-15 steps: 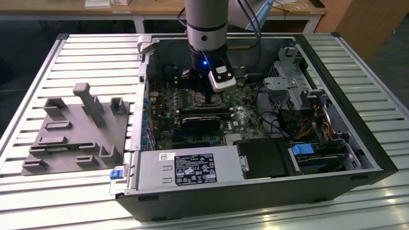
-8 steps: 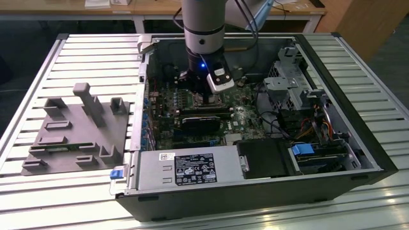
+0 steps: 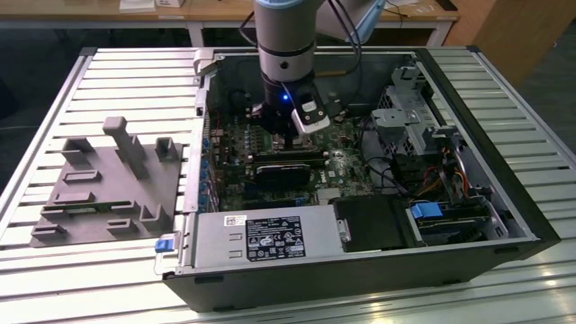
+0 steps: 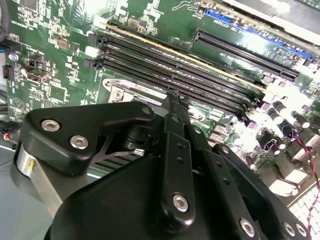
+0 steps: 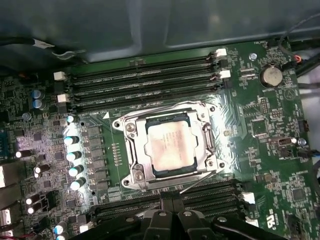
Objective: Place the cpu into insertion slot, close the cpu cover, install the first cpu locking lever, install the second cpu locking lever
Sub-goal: 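Install the second cpu locking lever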
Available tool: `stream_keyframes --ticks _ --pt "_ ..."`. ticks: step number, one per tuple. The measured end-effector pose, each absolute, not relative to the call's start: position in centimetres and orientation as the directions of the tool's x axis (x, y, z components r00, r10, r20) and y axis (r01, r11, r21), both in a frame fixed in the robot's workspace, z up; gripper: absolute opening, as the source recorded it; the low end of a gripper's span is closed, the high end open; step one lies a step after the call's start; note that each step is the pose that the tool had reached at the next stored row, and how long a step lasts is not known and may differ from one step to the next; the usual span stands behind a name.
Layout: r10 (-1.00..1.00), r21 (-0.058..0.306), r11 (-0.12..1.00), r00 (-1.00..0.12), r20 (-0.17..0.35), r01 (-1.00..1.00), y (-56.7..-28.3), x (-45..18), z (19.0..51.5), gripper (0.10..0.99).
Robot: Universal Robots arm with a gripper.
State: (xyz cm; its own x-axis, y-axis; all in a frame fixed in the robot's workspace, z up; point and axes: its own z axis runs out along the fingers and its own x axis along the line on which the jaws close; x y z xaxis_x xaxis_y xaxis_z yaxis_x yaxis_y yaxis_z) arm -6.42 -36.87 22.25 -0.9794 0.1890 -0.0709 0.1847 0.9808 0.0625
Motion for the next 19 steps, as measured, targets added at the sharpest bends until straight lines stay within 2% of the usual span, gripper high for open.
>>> stream_keyframes --ticks 9,19 --pt "0.176 0.093 0.981 -0.982 -0.065 0.169 -37.4 -6.5 22.0 0.102" --pt "0.173 0.152 0.975 -0.983 -0.055 0.163 -38.3 -6.9 21.8 0.102"
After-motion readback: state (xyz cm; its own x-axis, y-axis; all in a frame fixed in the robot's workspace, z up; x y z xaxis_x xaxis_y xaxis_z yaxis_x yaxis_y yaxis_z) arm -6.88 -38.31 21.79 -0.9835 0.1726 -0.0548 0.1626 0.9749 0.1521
